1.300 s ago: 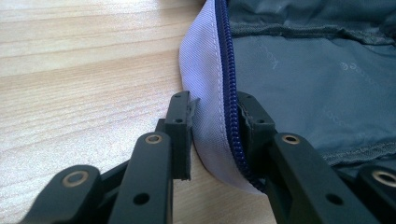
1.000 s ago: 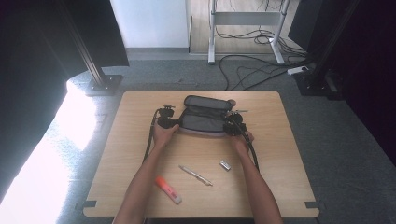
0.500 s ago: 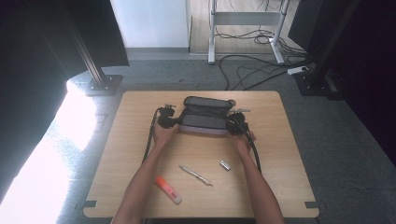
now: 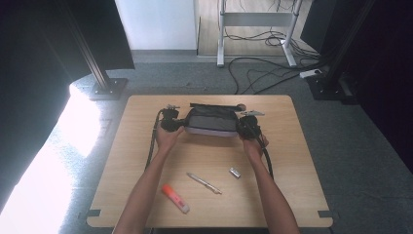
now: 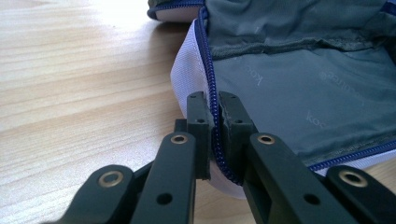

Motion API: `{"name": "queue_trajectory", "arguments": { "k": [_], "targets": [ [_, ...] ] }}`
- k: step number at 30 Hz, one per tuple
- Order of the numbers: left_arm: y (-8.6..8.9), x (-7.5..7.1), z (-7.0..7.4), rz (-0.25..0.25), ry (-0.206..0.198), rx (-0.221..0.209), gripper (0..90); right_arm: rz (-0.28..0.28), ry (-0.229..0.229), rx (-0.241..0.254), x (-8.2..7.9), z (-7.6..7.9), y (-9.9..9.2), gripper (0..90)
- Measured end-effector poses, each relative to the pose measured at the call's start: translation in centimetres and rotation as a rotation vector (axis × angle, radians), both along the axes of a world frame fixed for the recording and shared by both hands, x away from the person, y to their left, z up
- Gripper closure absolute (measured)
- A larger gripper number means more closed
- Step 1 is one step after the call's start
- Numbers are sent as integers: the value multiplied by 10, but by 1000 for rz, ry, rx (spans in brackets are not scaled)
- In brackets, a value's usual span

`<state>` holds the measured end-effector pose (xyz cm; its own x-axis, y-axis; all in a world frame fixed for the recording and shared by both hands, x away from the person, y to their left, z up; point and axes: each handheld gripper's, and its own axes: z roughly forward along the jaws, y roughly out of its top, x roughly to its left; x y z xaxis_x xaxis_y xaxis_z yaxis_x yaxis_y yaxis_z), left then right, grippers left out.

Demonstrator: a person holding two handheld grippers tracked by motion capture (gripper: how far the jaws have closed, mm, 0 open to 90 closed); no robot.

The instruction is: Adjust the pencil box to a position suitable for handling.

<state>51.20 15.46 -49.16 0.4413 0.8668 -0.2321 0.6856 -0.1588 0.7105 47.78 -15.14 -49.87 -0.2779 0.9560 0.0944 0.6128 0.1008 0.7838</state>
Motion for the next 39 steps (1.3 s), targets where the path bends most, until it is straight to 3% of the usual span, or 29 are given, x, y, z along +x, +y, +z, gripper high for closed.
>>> {"name": "queue_trajectory", "arguments": {
  "k": [13,39],
  "targets": [
    [2,-7,16,-13,-35,-28,846,4,-65,7,-9,17,-1,868],
    [12,-19,35,-21,-84,-48,848,17,-126,24,-19,33,4,870]
  ]
}}
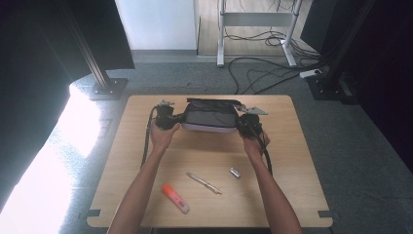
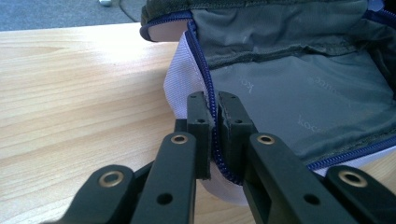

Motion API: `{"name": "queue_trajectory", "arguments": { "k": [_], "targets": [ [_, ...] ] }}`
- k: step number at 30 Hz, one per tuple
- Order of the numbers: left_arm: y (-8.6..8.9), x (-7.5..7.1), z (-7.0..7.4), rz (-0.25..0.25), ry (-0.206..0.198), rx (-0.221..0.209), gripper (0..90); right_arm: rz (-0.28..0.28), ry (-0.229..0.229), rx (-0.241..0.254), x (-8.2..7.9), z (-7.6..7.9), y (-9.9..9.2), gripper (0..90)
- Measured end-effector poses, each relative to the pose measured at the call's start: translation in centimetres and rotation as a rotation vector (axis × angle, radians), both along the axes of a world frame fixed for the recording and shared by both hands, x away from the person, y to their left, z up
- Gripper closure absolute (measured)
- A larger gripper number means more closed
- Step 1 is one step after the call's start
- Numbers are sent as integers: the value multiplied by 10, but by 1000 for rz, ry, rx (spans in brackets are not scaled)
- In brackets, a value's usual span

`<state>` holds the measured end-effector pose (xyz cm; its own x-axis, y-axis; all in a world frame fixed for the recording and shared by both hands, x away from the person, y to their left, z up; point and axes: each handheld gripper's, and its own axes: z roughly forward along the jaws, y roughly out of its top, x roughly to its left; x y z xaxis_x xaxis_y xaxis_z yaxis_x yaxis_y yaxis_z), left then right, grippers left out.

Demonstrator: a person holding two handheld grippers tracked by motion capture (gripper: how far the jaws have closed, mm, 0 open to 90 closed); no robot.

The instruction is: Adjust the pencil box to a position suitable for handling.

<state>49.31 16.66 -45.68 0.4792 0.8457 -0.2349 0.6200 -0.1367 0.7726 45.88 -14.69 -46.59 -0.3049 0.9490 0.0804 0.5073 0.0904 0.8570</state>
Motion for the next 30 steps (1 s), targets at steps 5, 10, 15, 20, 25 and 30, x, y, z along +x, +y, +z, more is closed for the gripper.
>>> {"name": "queue_trajectory", "arguments": {
  "k": [5,10,15,20,25,30],
  "targets": [
    [3,-2,1,2,-4,0,848,7,-1,1,0,1,2,870],
    [6,-4,3,4,-5,-7,850,14,-6,-3,0,5,5,870],
    [11,-7,6,4,-13,-15,850,24,-16,-4,-3,7,8,869],
    [15,-12,8,1,-20,-14,849,34,-20,-2,-5,9,10,870],
    [18,-17,9,-1,-27,-14,850,42,-22,1,-8,9,12,870],
    [20,-23,10,-6,-36,-13,849,53,-28,2,-11,9,13,870]
  ]
}}
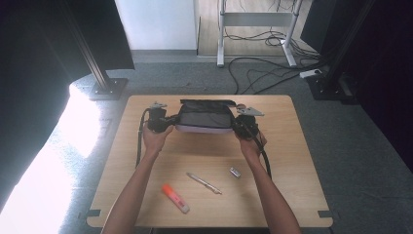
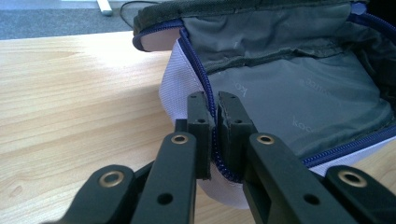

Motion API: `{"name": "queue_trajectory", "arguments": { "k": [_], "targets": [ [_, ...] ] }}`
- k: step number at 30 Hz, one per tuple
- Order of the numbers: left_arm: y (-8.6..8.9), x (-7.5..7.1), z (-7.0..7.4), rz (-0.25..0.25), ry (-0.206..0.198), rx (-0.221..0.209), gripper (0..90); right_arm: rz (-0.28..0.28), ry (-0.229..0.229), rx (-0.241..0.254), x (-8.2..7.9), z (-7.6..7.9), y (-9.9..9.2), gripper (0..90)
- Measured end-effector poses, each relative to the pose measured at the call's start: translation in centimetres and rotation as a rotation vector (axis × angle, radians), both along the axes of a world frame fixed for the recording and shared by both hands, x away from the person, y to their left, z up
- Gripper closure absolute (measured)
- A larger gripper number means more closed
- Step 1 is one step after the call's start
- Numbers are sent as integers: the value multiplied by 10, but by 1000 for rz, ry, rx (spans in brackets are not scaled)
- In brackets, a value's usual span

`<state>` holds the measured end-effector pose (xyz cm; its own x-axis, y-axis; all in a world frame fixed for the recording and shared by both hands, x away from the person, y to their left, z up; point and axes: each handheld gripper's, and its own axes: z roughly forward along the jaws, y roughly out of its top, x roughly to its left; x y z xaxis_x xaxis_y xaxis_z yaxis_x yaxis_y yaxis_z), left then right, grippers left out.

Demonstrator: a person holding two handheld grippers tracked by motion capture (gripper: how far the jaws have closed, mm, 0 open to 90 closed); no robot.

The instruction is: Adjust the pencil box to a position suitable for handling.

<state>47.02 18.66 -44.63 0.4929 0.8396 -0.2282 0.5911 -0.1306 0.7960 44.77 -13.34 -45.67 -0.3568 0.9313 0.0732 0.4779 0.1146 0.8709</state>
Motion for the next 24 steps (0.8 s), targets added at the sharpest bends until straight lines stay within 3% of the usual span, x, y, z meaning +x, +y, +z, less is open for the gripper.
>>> {"name": "queue_trajectory", "arguments": {
  "k": [24],
  "targets": [
    [7,-18,-2,-26,-17,-6,850,31,-13,16,-15,-2,2,869]
  ]
}}
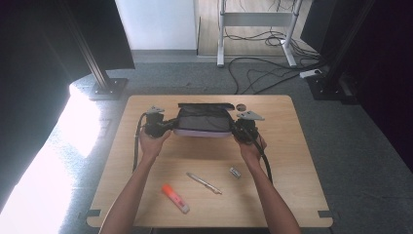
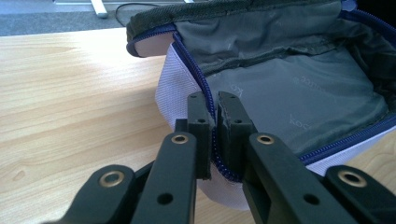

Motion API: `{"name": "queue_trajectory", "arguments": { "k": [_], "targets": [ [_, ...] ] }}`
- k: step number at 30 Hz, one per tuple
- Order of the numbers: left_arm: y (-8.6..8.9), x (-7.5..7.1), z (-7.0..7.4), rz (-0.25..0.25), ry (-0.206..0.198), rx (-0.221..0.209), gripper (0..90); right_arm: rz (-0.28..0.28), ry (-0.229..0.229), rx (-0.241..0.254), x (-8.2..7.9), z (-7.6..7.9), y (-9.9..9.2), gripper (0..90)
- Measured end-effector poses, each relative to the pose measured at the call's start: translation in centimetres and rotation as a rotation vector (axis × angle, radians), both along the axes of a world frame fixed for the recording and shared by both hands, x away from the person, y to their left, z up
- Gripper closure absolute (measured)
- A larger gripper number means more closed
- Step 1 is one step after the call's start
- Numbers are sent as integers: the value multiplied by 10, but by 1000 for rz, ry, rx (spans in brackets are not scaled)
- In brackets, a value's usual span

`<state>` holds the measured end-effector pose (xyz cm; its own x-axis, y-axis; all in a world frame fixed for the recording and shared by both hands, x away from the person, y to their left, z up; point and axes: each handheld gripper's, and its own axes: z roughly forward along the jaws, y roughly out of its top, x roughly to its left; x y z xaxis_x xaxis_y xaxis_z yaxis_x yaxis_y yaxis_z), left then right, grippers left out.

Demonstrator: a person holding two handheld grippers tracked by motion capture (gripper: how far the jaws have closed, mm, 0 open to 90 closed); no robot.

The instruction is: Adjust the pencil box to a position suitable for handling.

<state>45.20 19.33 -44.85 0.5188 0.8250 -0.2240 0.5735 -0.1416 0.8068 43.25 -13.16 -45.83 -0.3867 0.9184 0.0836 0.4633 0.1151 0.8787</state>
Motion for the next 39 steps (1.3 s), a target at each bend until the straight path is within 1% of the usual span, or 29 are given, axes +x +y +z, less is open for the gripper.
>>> {"name": "queue_trajectory", "arguments": {
  "k": [4,9,14,18,25,34,39],
  "targets": [
    [0,-5,-1,-10,-4,3,849,4,3,7,-4,-2,-1,870],
    [1,-11,-1,-17,-7,-5,849,7,1,9,-9,-3,-2,870],
    [2,-13,-4,-19,-3,-5,849,15,-3,6,-14,-5,-1,869],
    [3,-15,-7,-20,2,-8,849,18,4,7,-16,-7,0,869],
    [5,-21,-8,-26,-7,-17,849,25,0,13,-21,-8,0,870],
    [8,-29,-17,-35,6,-25,849,37,1,-4,-29,-14,2,869],
    [6,-35,-22,-45,9,-20,847,38,9,2,-32,-19,-1,869]
  ]
}}
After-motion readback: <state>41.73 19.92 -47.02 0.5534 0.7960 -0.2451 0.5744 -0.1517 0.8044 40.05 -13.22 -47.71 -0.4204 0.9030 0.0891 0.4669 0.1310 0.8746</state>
